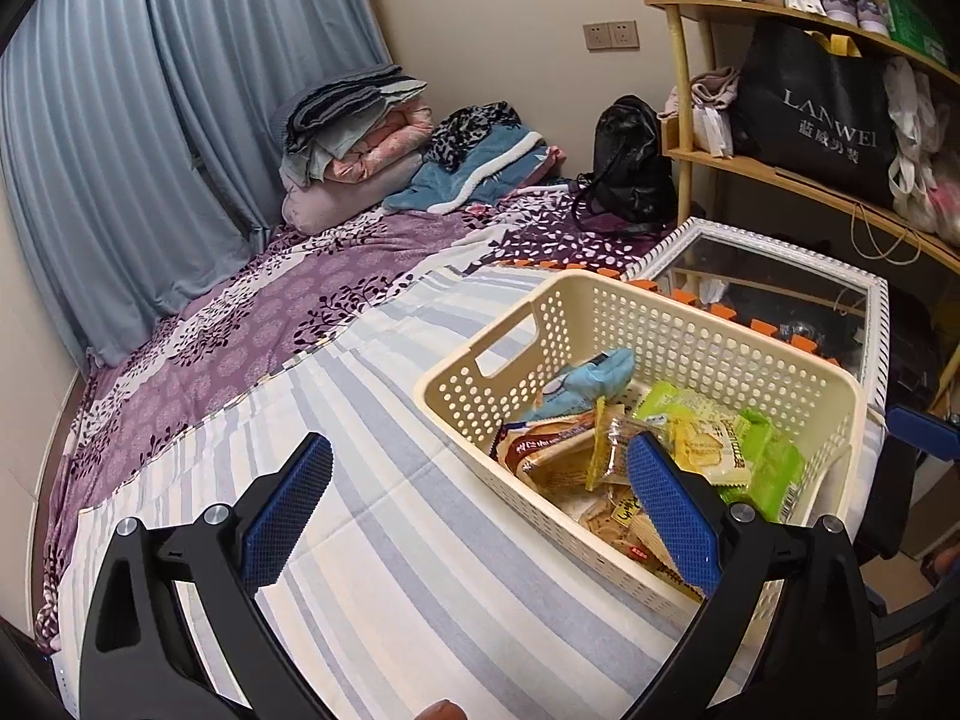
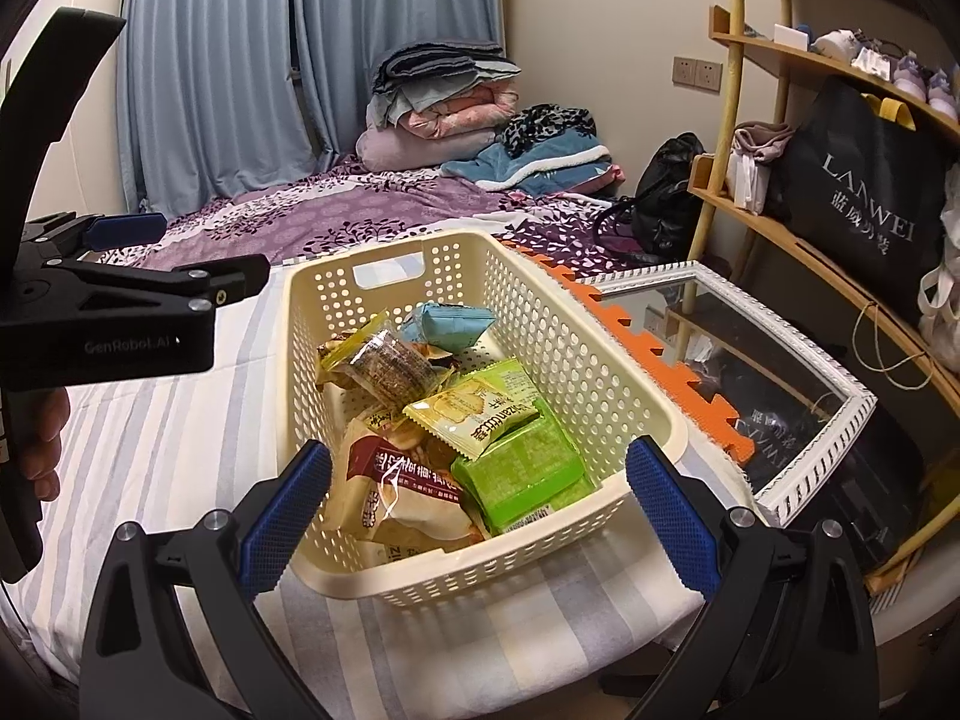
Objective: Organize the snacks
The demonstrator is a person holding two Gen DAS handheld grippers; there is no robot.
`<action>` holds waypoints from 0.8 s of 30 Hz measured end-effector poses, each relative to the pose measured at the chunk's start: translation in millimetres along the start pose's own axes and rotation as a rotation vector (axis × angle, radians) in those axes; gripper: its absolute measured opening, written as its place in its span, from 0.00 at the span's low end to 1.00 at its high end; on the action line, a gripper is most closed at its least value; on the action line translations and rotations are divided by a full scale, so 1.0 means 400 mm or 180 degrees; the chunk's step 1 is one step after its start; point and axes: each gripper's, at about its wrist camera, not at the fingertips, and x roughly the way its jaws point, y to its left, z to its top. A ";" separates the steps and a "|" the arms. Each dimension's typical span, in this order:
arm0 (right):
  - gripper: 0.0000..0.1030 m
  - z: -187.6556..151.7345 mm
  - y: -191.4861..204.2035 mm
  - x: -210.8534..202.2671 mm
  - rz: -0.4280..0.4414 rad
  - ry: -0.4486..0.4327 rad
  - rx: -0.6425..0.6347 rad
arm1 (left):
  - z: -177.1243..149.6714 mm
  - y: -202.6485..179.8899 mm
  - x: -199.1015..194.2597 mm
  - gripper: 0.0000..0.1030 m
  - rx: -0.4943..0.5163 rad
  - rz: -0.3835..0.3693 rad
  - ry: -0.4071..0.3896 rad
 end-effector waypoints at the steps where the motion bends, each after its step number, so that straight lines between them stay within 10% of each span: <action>1: 0.95 -0.002 -0.001 -0.001 -0.0006 0.0005 -0.0004 | -0.001 -0.003 0.000 0.97 0.0019 -0.0010 0.0010; 24: 0.95 -0.013 0.005 0.000 -0.0094 0.0034 -0.0107 | -0.020 -0.050 -0.010 0.97 0.0386 -0.0003 0.0002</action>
